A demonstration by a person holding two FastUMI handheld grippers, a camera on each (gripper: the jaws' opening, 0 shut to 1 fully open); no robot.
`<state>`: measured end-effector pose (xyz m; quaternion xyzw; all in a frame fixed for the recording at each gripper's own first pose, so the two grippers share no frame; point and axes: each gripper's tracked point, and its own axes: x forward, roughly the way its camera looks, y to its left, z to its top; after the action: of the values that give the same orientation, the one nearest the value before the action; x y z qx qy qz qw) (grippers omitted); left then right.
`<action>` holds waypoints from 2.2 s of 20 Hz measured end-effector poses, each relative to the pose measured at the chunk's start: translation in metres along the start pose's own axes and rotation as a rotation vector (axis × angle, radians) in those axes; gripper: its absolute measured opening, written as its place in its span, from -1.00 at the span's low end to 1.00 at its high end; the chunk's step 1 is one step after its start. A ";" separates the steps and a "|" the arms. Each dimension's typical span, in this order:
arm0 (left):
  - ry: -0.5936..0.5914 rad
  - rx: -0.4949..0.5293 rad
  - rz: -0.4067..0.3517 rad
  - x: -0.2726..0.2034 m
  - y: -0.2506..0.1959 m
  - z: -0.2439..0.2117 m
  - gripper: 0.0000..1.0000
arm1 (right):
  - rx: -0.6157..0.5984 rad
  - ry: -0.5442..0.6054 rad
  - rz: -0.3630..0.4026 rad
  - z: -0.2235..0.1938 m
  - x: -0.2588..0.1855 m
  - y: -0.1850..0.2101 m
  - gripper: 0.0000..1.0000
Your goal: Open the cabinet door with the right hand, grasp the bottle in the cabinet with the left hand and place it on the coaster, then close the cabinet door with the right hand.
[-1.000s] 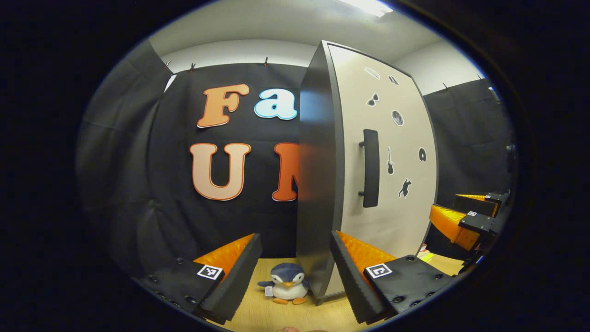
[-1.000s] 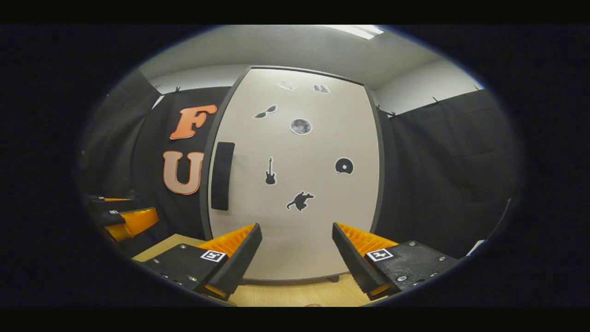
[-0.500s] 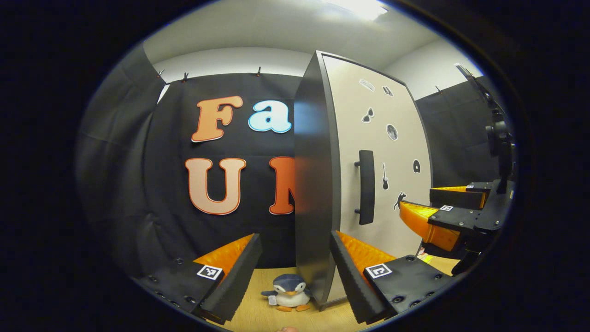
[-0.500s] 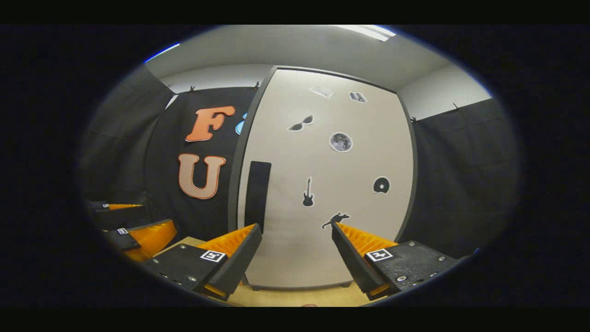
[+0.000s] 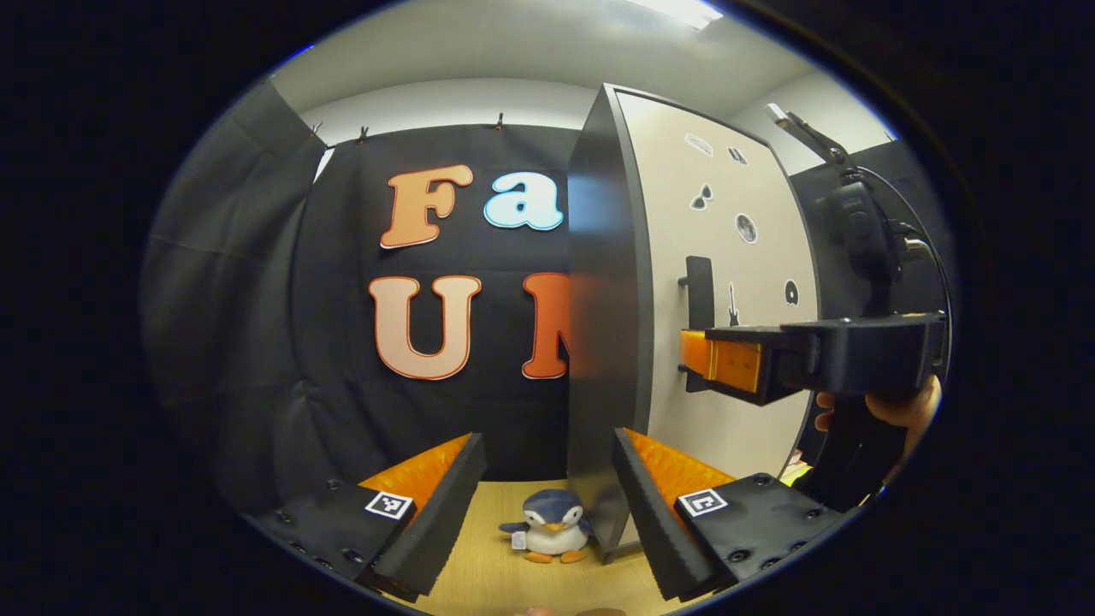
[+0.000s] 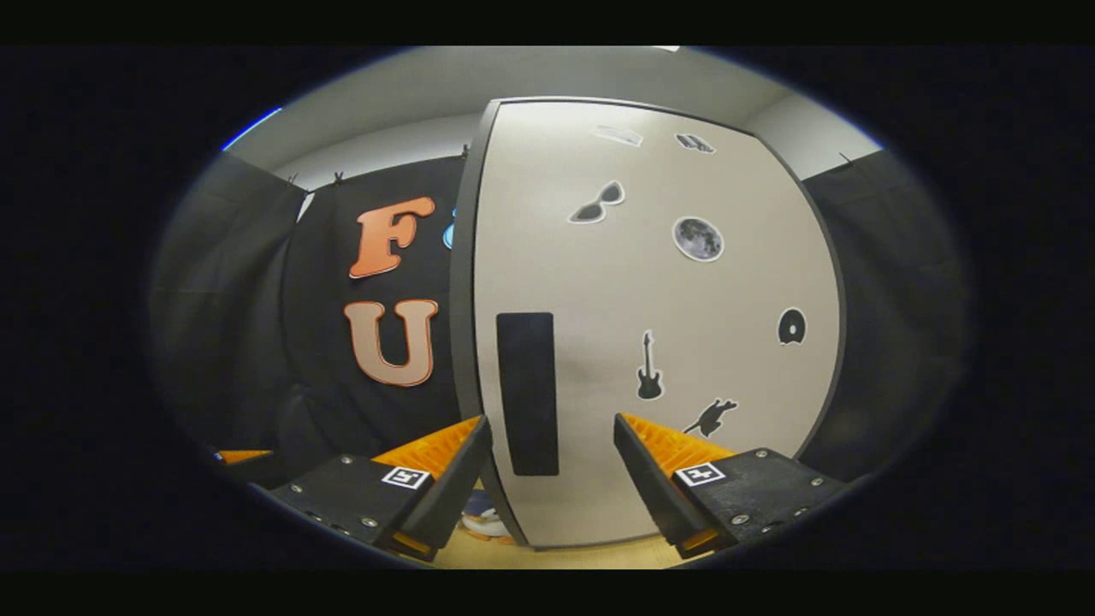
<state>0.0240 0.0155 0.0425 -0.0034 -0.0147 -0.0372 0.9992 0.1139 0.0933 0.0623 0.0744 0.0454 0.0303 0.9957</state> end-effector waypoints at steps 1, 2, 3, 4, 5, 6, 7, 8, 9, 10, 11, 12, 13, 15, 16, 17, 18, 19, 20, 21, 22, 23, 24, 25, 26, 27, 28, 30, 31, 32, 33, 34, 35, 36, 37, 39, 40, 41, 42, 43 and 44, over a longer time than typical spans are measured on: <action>0.006 0.000 0.003 0.000 0.001 -0.002 0.94 | 0.016 0.006 -0.001 -0.001 0.004 0.000 0.73; 0.010 -0.001 0.003 0.001 0.002 -0.004 0.94 | 0.026 0.003 -0.001 0.001 0.007 0.000 0.63; 0.009 -0.003 0.000 0.002 0.002 -0.005 0.94 | 0.030 -0.001 -0.007 0.001 0.010 -0.002 0.55; 0.010 -0.002 0.000 0.003 0.004 -0.006 0.94 | 0.042 -0.010 -0.001 0.003 0.013 0.000 0.44; 0.012 0.003 0.005 0.004 0.006 -0.009 0.97 | 0.055 -0.018 0.005 0.007 0.016 0.002 0.39; 0.016 0.008 0.010 0.004 0.007 -0.011 0.94 | 0.060 -0.022 0.013 0.008 0.018 0.005 0.21; 0.019 0.010 0.012 0.005 0.009 -0.012 0.94 | 0.054 -0.023 0.015 0.009 0.020 0.007 0.22; 0.019 0.008 0.011 0.006 0.010 -0.013 0.94 | 0.045 -0.024 0.019 0.009 0.022 0.009 0.06; 0.020 0.003 0.009 0.007 0.010 -0.013 0.94 | 0.036 -0.026 0.015 0.009 0.022 0.012 -0.03; 0.020 -0.004 0.009 0.006 0.011 -0.014 0.94 | 0.022 -0.034 0.004 0.009 0.022 0.012 -0.24; 0.020 -0.015 0.006 0.007 0.012 -0.014 0.94 | 0.000 -0.041 -0.005 0.009 0.022 0.012 -0.26; 0.021 -0.022 0.004 0.007 0.013 -0.015 0.94 | -0.011 -0.047 -0.011 0.010 0.022 0.012 -0.31; 0.024 -0.022 0.006 0.008 0.016 -0.015 0.94 | -0.008 -0.047 -0.014 0.009 0.021 0.012 -0.34; 0.024 -0.016 0.016 0.007 0.022 -0.016 0.94 | 0.020 -0.049 -0.016 0.010 0.020 0.011 -0.46; 0.023 -0.014 0.021 0.007 0.027 -0.016 0.94 | 0.021 -0.053 -0.018 0.010 0.019 0.011 -0.58; 0.024 -0.015 0.024 0.007 0.029 -0.017 0.94 | 0.020 -0.059 -0.022 0.010 0.018 0.011 -0.54; 0.027 -0.018 0.023 0.008 0.031 -0.018 0.94 | 0.022 -0.064 -0.024 0.011 0.017 0.010 -0.59; 0.028 -0.020 0.023 0.008 0.034 -0.019 0.97 | 0.026 -0.065 -0.021 0.010 0.016 0.010 -0.61; 0.028 -0.023 0.020 0.010 0.036 -0.020 0.94 | 0.039 -0.067 -0.017 0.010 0.013 0.010 -0.61; 0.030 -0.023 0.017 0.011 0.038 -0.020 0.94 | 0.049 -0.082 -0.014 0.012 0.010 0.010 -0.61; 0.030 -0.021 0.016 0.013 0.039 -0.021 0.94 | 0.045 -0.102 -0.013 0.013 0.007 0.009 -0.61; 0.032 -0.020 0.012 0.015 0.040 -0.021 0.94 | 0.039 -0.119 -0.018 0.014 0.006 0.007 -0.61; 0.035 -0.022 0.003 0.013 0.037 -0.023 0.94 | 0.034 -0.127 -0.024 0.015 0.002 0.006 -0.67; 0.037 -0.022 -0.006 0.012 0.034 -0.024 0.94 | 0.036 -0.124 -0.027 0.015 0.000 0.004 -0.67; 0.039 -0.020 -0.014 0.012 0.031 -0.025 0.97 | 0.031 -0.123 -0.027 0.015 -0.002 0.004 -0.67; 0.039 -0.018 -0.017 0.012 0.031 -0.025 0.97 | 0.031 -0.119 -0.023 0.015 -0.004 0.003 -0.63; 0.040 -0.016 -0.015 0.012 0.031 -0.027 0.94 | 0.032 -0.117 -0.016 0.014 -0.009 0.002 -0.66; 0.036 -0.017 -0.013 0.013 0.029 -0.027 0.90 | 0.043 -0.117 -0.003 0.011 -0.010 0.001 -0.71; 0.039 -0.018 -0.017 0.013 0.028 -0.027 0.94 | 0.039 -0.120 0.002 0.011 -0.012 -0.001 -0.67; 0.038 -0.019 -0.021 0.013 0.026 -0.026 0.94 | 0.035 -0.122 0.007 0.011 -0.015 -0.003 -0.71; 0.037 -0.021 -0.019 0.014 0.024 -0.025 0.94 | 0.036 -0.125 0.016 0.012 -0.017 -0.005 -0.67; 0.032 -0.024 -0.012 0.013 0.018 -0.026 0.94 | 0.041 -0.124 0.029 0.012 -0.019 -0.006 -0.67; 0.029 -0.024 -0.005 0.010 0.013 -0.027 0.94 | 0.045 -0.122 0.045 0.012 -0.021 -0.006 -0.67; 0.025 -0.027 -0.001 0.005 0.007 -0.027 0.97 | 0.049 -0.119 0.060 0.012 -0.025 -0.006 -0.67; 0.022 -0.032 0.002 0.004 0.002 -0.027 0.97 | 0.051 -0.118 0.073 0.014 -0.030 -0.008 -0.67; 0.018 -0.039 0.006 0.003 -0.008 -0.026 0.94 | 0.053 -0.126 0.086 0.014 -0.035 -0.011 -0.66; 0.019 -0.038 0.005 0.005 -0.013 -0.026 0.94 | 0.053 -0.132 0.086 0.014 -0.038 -0.014 -0.65; 0.017 -0.036 0.004 0.006 -0.019 -0.025 0.94 | 0.050 -0.132 0.088 0.013 -0.039 -0.016 -0.64; 0.014 -0.034 0.002 0.007 -0.025 -0.023 0.94 | 0.050 -0.134 0.092 0.013 -0.042 -0.019 -0.64; 0.007 -0.034 -0.001 0.006 -0.032 -0.021 0.94 | 0.052 -0.133 0.100 0.012 -0.043 -0.022 -0.64; 0.000 -0.035 -0.004 0.007 -0.038 -0.019 0.94 | 0.061 -0.130 0.110 0.012 -0.047 -0.024 -0.67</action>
<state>0.0284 -0.0234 0.0237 -0.0206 -0.0143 -0.0395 0.9989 0.0695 0.0650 0.0744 0.1088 -0.0224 0.0787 0.9907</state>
